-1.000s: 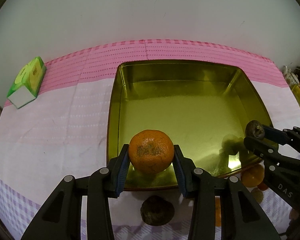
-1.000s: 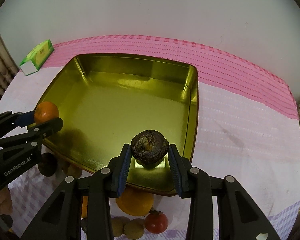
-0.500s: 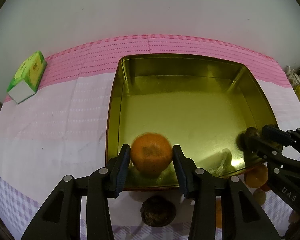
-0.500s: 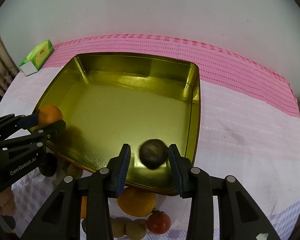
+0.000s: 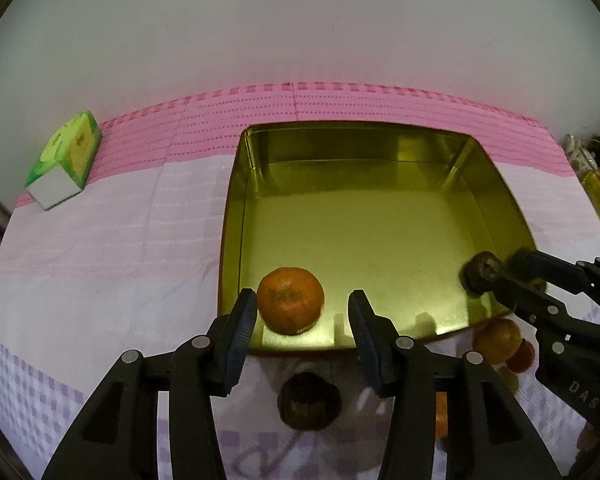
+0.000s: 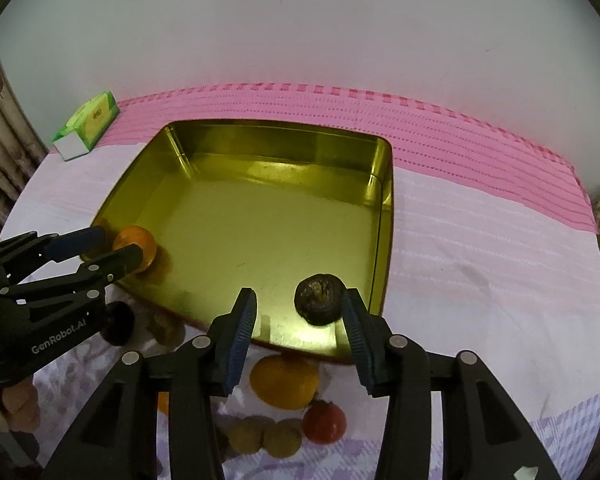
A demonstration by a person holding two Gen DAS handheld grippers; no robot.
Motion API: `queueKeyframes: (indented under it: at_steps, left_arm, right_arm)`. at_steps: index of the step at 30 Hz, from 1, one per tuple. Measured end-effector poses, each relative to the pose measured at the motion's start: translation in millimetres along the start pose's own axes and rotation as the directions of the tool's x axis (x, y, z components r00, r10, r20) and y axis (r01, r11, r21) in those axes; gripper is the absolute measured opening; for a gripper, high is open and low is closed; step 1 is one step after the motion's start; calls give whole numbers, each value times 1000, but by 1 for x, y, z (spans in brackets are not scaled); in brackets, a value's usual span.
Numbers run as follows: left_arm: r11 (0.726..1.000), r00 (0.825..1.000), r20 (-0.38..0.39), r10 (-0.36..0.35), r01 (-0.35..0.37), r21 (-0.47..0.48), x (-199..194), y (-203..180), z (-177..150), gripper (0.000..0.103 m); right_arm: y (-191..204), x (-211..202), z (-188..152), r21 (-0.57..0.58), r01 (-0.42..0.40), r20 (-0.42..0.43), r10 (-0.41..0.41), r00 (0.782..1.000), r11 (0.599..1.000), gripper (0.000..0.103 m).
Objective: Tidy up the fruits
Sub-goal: 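Withdraw both grippers from the tin back over the fruits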
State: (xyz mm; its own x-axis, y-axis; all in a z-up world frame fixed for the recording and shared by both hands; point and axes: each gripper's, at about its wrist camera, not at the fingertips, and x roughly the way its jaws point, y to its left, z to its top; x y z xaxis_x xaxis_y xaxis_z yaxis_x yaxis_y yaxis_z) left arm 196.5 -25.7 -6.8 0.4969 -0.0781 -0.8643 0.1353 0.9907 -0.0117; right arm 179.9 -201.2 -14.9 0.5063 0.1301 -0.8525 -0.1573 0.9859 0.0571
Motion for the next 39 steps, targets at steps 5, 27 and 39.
queueKeyframes:
  at_steps: [5, 27, 39]
  left_arm:
    - [1000, 1000, 20, 6, -5, -13, -22, -1, -13, 49]
    - [999, 999, -32, -18, 17, -32, -71, -21, -112, 49]
    - [999, 996, -69, -51, 50, -18, -78, -43, -139, 49]
  right_arm:
    - [-2, -19, -9, 15, 0, 24, 0, 1000, 1000, 42]
    - [-9, -46, -108, 72, 26, -30, -24, 999, 997, 42]
    - [-14, -53, -132, 97, 19, -36, -16, 999, 995, 42]
